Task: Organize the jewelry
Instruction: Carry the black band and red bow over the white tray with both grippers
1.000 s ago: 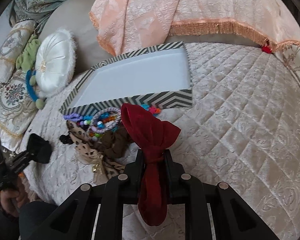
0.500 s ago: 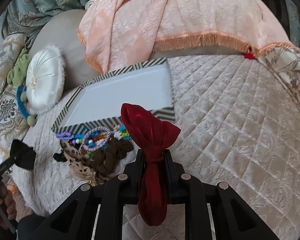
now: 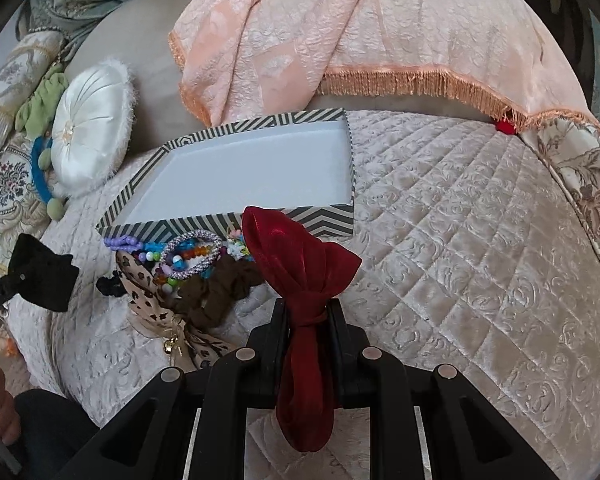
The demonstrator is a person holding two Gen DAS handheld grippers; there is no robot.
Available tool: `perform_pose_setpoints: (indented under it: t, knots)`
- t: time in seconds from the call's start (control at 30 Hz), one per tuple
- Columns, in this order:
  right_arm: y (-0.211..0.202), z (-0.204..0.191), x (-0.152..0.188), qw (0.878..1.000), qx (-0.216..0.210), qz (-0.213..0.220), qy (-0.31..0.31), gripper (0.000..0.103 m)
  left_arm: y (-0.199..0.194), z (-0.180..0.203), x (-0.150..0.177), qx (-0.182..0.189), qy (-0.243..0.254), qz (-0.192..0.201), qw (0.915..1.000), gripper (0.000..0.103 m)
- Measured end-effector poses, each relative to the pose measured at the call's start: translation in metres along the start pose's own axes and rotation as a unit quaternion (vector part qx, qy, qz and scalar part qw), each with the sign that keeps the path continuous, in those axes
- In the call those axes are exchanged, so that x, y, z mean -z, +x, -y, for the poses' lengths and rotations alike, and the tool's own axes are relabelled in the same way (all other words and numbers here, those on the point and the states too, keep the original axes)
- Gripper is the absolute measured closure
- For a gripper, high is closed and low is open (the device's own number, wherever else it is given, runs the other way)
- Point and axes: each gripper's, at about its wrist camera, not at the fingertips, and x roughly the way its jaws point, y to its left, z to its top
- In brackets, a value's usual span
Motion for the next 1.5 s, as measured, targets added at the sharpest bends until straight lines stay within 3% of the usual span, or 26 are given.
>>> perform_pose_setpoints:
  t: [0.9,1.13,1.23,1.3,1.37,1.5]
  knots:
    - [0.009,-0.019,-0.001,1.0,0.006,-0.011,-0.027,0.086,0.004,-0.002,0.002,-0.007,0.002,-0.009,0.9999,0.08]
    - [0.012,-0.012,-0.054,1.0,0.006,0.017,-0.014,0.086,0.006,-0.002,0.003,-0.005,-0.002,-0.014,0.9999,0.08]
    - [0.025,-0.005,-0.076,1.0,-0.019,0.018,0.013,0.086,0.005,-0.001,0.003,-0.001,0.0,-0.012,0.9999,0.08]
    - [0.032,-0.003,-0.081,0.999,-0.029,0.035,0.019,0.086,0.003,-0.003,0.0,0.021,-0.004,-0.009,0.9997,0.08]
    - [0.041,-0.002,-0.082,0.998,-0.04,0.049,0.021,0.086,0.002,-0.004,-0.011,0.036,-0.002,-0.001,0.9994,0.08]
    - [0.068,-0.008,-0.095,0.999,-0.04,0.031,0.007,0.086,0.003,0.004,-0.061,0.057,0.008,0.036,0.9977,0.08]
